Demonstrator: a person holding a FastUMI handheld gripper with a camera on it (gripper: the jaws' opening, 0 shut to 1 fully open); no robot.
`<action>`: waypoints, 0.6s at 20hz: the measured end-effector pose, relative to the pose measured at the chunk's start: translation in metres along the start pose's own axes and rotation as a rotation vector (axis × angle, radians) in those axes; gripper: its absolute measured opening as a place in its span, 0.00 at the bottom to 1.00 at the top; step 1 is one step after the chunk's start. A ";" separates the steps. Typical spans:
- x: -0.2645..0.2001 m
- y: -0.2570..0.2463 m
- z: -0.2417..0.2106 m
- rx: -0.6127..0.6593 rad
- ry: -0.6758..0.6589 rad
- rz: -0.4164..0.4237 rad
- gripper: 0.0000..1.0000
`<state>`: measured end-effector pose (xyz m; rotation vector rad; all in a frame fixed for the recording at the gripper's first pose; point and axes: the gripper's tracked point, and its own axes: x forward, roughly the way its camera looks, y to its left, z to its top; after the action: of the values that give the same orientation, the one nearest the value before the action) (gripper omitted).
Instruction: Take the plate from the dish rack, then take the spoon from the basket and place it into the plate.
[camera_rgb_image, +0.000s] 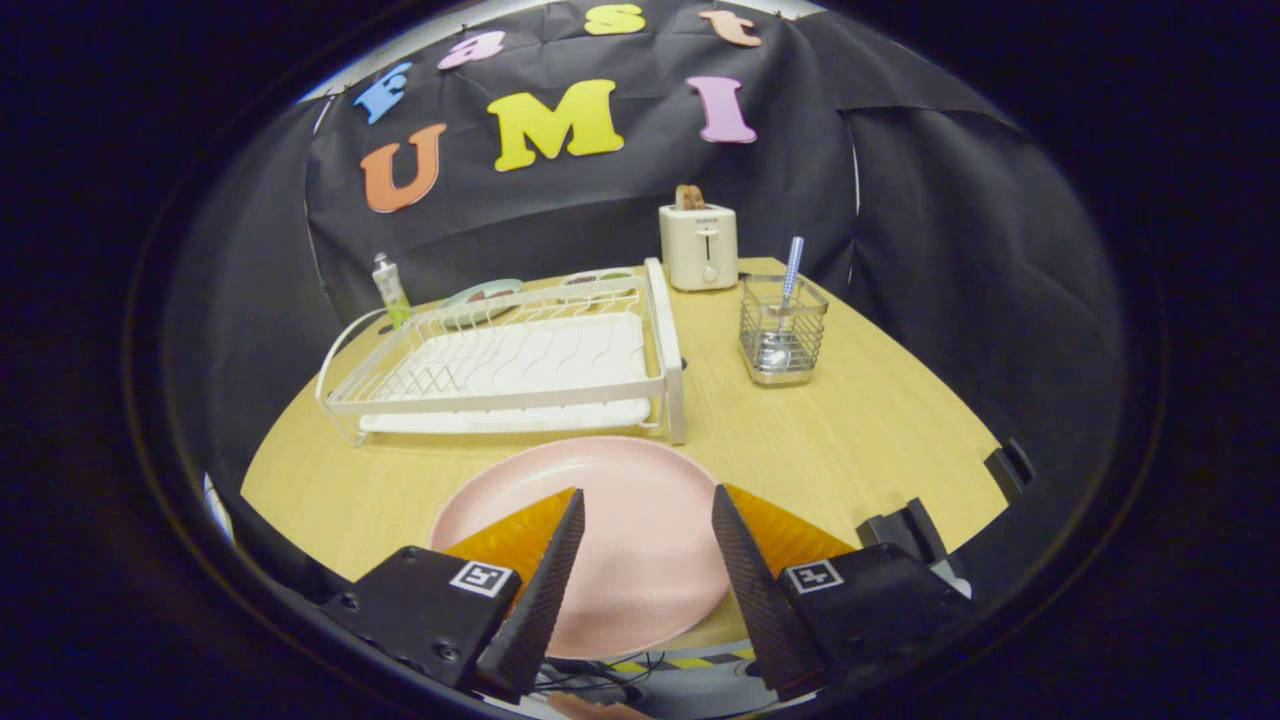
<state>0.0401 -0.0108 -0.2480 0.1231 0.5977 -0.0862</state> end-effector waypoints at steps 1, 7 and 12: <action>-0.001 -0.004 0.006 0.011 -0.024 0.002 0.84; 0.012 -0.031 0.039 0.032 -0.107 0.024 0.85; 0.038 -0.073 0.079 0.019 -0.197 -0.011 0.88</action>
<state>0.1071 -0.0963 -0.2114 0.1284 0.4006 -0.1136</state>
